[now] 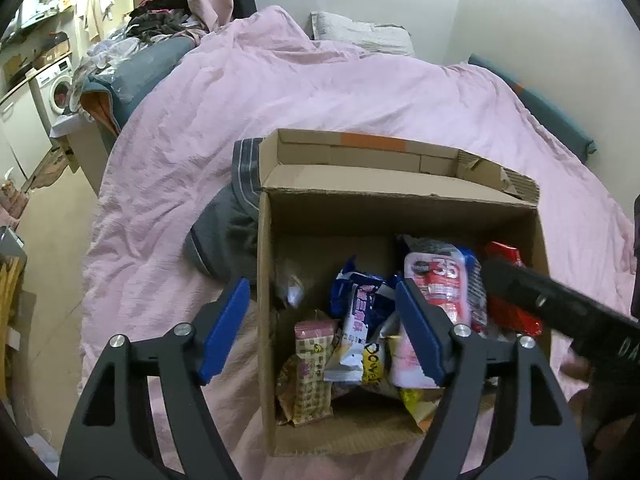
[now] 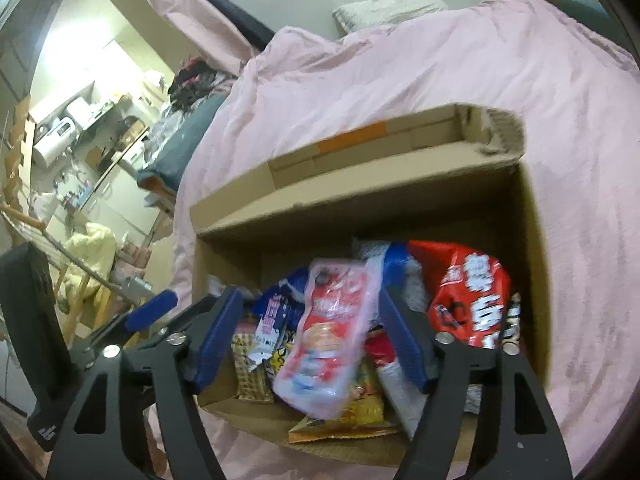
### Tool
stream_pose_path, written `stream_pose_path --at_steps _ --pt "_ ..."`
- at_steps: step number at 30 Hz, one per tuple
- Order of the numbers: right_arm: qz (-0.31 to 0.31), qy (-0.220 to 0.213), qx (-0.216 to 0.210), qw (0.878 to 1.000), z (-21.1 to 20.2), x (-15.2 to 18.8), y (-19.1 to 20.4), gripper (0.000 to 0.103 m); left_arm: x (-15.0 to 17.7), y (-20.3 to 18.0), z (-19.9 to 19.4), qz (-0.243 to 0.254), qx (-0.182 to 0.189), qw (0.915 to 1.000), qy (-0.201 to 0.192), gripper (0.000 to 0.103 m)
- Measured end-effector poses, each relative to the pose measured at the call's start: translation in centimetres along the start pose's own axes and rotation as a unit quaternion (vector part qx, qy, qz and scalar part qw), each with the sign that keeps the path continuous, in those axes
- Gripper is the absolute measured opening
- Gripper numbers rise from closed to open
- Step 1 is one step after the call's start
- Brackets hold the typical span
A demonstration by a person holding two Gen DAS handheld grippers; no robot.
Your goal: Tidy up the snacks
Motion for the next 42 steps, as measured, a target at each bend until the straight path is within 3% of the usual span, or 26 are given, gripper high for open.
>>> stream_pose_path --at_steps 8,11,12,25,33,42 --pt "-0.022 -0.070 0.020 0.997 -5.4 0.4 1.5 0.103 0.3 0.7 -4.0 -0.002 -0.021 0.9984 -0.052 0.074" --pt "-0.032 -0.092 0.034 0.995 -7.1 1.3 2.4 0.103 0.9 1.2 -5.1 -0.010 -0.026 0.9978 -0.060 0.094" --pt "-0.041 -0.094 0.038 0.994 -7.3 1.4 2.7 0.103 1.1 1.4 -5.5 -0.015 -0.025 0.9978 -0.060 0.096" --pt "-0.064 -0.104 0.070 0.990 -10.6 6.0 5.4 0.103 5.3 4.5 -10.8 -0.022 -0.041 0.9962 -0.073 0.097" --pt "-0.091 -0.105 0.126 0.982 -12.4 10.4 6.9 0.103 8.9 5.0 -14.8 0.005 -0.037 0.9946 -0.097 0.103" --pt "-0.097 -0.100 0.147 0.979 -12.2 12.5 7.8 0.103 11.6 5.6 -15.8 0.000 -0.056 0.9929 -0.105 0.103"
Point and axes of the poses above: each gripper's, at about its wrist camera, not at the fingertips, and z roughly the way its jaws point, y to its left, x to its underside, the point moved 2 cm from there along z, roughly the way its jaws point, and after that the axes turned 9 degrees about -x, right-handed, at the moved point
